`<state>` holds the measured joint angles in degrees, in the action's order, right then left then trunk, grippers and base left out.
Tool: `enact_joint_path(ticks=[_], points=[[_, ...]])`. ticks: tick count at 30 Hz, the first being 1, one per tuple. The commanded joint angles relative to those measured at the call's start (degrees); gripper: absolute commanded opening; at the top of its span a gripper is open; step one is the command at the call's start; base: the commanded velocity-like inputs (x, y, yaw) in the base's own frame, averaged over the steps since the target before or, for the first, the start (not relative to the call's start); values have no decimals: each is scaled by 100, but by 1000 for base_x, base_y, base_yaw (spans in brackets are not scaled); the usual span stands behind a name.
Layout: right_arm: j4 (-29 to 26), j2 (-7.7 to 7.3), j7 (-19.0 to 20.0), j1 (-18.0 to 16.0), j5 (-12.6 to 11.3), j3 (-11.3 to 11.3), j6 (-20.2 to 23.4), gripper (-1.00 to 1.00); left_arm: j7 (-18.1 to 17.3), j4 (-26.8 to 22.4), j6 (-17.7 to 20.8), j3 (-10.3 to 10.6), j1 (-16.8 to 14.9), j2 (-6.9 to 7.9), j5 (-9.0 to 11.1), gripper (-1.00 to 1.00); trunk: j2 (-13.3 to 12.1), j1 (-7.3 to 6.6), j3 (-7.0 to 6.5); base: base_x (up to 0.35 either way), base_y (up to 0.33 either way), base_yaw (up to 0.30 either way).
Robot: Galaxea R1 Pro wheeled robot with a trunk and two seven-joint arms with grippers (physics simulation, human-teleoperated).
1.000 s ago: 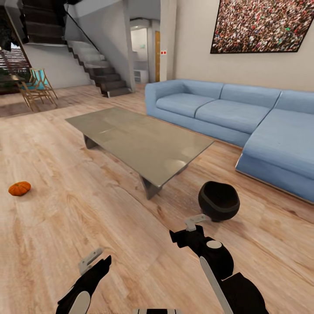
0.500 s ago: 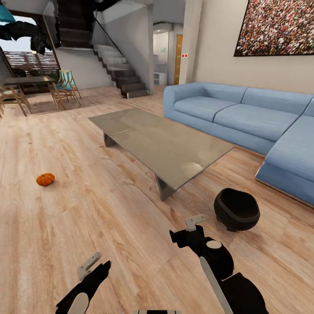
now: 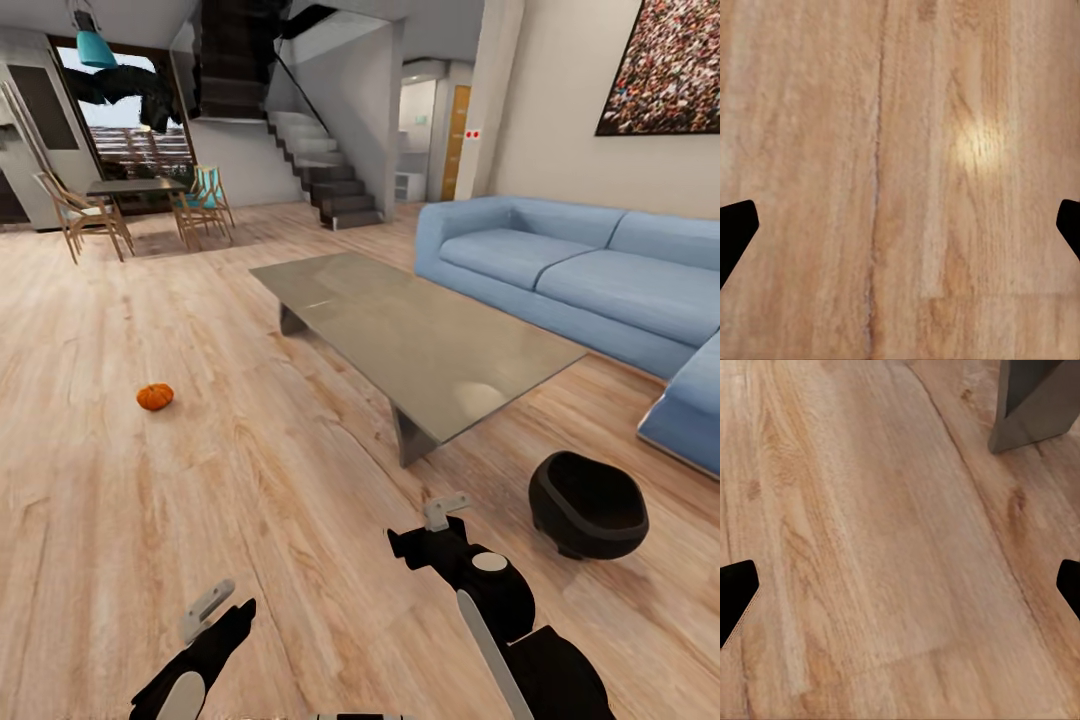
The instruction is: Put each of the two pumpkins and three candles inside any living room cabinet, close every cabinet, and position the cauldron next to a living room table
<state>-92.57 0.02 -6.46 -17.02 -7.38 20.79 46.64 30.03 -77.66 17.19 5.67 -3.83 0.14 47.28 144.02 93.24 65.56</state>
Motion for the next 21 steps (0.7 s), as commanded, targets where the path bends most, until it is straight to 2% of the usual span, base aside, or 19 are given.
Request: enact_joint_path(ticks=[1,21], points=[[-7,-1,-58,-3,-62,4,21,100,42,-8,9,9,-4,2,31,100,2,-1,0,0,0,257],[-7,11,-57,-3,-62,-1,58,100,77,-12,-14,2,-4,10,-21,100,2,-1,-121,0,0,251]])
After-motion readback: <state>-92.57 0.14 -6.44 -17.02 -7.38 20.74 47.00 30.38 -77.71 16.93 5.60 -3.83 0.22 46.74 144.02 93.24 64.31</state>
